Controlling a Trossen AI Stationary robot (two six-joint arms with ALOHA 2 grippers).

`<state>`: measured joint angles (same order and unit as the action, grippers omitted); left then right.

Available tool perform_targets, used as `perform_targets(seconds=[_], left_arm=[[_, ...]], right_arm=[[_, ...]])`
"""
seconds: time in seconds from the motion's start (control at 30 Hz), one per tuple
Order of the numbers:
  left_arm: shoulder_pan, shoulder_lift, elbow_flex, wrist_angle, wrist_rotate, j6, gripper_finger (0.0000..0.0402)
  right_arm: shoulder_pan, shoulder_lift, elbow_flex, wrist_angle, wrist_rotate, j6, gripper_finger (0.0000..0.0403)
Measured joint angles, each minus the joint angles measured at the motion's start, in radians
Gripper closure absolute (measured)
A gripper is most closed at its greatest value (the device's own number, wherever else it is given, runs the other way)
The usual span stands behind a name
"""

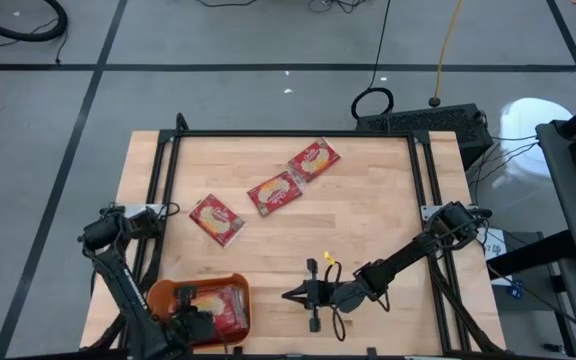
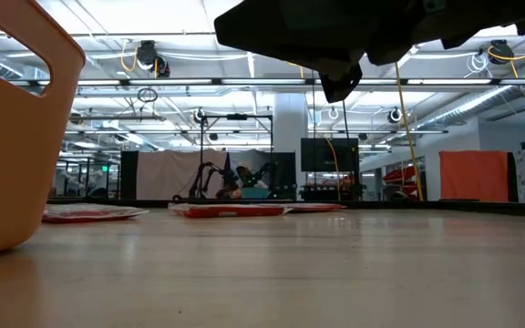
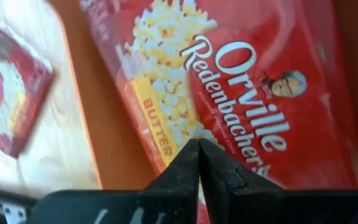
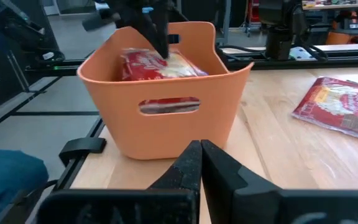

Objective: Sort popcorn bags into baskets
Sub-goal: Put the popcorn bag into the orange bin

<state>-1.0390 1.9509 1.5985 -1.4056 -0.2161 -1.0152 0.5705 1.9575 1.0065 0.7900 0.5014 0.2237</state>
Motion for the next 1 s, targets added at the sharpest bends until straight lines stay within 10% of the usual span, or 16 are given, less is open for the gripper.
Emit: perform_targets(seconds=[0.63, 1.0], left_arm=[[-0.076, -0.284, -0.092, -0.010, -0.464, -0.041, 0.0397], [-0.003, -0.548, -0.440, 0.327, -0.670, 0.102, 0.0396]], right_arm=[[-0.136, 0.000, 0.002, 0.042, 0.013, 0.049, 0.0399], [-0.348, -0.014, 0.278, -0.625, -0.062, 0.074, 0.0399]])
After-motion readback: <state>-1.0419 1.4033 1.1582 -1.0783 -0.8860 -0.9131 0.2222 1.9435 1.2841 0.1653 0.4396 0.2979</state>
